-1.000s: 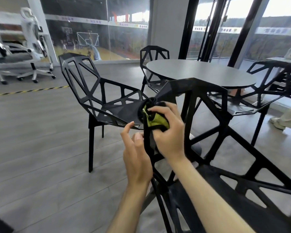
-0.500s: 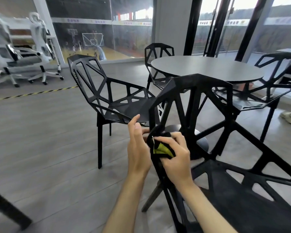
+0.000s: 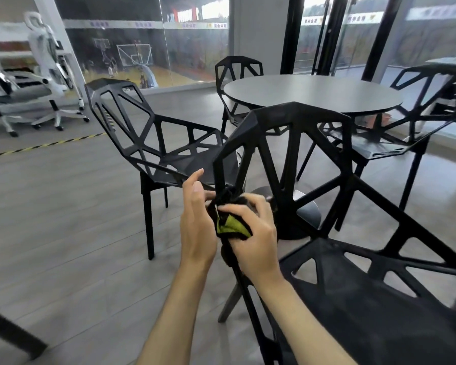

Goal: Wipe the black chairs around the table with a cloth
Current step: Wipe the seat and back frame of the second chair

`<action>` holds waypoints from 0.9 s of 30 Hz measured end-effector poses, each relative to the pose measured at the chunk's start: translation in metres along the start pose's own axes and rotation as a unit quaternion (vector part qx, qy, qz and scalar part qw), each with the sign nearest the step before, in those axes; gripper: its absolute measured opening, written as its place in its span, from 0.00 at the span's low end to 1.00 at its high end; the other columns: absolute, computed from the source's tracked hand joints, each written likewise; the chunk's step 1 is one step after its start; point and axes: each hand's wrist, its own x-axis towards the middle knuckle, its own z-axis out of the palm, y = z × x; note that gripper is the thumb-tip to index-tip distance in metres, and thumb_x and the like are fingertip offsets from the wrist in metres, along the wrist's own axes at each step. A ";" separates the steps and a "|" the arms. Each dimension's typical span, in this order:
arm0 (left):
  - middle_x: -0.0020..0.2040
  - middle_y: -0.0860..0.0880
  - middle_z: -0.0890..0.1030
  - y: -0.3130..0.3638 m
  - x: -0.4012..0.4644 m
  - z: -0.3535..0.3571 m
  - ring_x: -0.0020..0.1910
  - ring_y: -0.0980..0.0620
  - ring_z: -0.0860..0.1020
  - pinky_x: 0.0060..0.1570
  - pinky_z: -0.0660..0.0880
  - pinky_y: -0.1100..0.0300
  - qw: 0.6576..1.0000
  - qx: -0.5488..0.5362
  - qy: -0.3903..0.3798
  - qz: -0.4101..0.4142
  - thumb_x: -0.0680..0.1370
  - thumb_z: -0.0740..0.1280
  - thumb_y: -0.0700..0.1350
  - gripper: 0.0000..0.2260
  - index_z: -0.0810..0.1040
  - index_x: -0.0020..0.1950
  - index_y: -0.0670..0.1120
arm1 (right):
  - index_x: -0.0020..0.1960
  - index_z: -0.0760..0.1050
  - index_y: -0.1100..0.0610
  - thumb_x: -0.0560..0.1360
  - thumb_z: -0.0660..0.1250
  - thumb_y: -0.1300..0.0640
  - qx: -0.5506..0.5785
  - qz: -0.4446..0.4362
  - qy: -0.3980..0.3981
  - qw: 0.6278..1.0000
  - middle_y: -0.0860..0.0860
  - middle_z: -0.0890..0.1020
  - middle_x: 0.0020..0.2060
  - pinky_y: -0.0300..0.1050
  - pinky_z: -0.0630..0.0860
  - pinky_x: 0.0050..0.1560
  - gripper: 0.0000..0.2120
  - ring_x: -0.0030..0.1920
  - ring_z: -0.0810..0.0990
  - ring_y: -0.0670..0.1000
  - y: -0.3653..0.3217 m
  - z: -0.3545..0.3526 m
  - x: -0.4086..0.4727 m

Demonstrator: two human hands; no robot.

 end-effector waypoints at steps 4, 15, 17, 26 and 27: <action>0.45 0.45 0.83 0.004 -0.001 0.011 0.43 0.47 0.83 0.48 0.79 0.44 0.999 0.043 0.031 0.002 0.82 0.51 0.63 0.21 0.70 0.72 0.61 | 0.59 0.83 0.48 0.71 0.76 0.65 -0.011 0.032 -0.079 0.996 0.42 0.72 0.61 0.36 0.70 0.65 0.20 0.64 0.72 0.44 0.037 -0.016 -0.038; 0.42 0.54 0.77 -0.005 -0.003 0.031 0.38 0.59 0.75 0.41 0.73 0.69 0.992 0.081 0.081 0.056 0.85 0.63 0.51 0.19 0.69 0.76 0.62 | 0.57 0.82 0.43 0.73 0.70 0.71 -0.117 0.180 0.015 0.977 0.46 0.73 0.58 0.58 0.75 0.65 0.24 0.61 0.72 0.51 0.125 -0.063 0.033; 0.38 0.58 0.75 -0.005 -0.004 0.034 0.36 0.60 0.73 0.39 0.73 0.68 0.991 0.080 0.085 0.067 0.85 0.64 0.48 0.22 0.68 0.78 0.61 | 0.57 0.81 0.43 0.72 0.70 0.71 -0.089 0.145 0.019 0.985 0.45 0.74 0.57 0.56 0.77 0.63 0.25 0.61 0.75 0.51 0.116 -0.057 0.052; 0.38 0.56 0.73 -0.011 -0.003 0.036 0.34 0.57 0.71 0.37 0.72 0.65 0.986 0.094 0.088 0.105 0.84 0.65 0.45 0.28 0.62 0.81 0.64 | 0.58 0.82 0.50 0.71 0.75 0.66 -0.035 0.022 0.121 0.992 0.47 0.74 0.57 0.43 0.76 0.62 0.19 0.60 0.75 0.50 0.081 -0.024 0.127; 0.38 0.54 0.73 -0.010 -0.003 0.037 0.33 0.56 0.71 0.37 0.72 0.65 0.985 0.095 0.093 0.106 0.84 0.65 0.45 0.28 0.62 0.81 0.64 | 0.58 0.81 0.49 0.72 0.75 0.66 -0.043 0.038 0.108 0.992 0.47 0.74 0.58 0.48 0.77 0.63 0.19 0.61 0.75 0.51 0.092 -0.024 0.110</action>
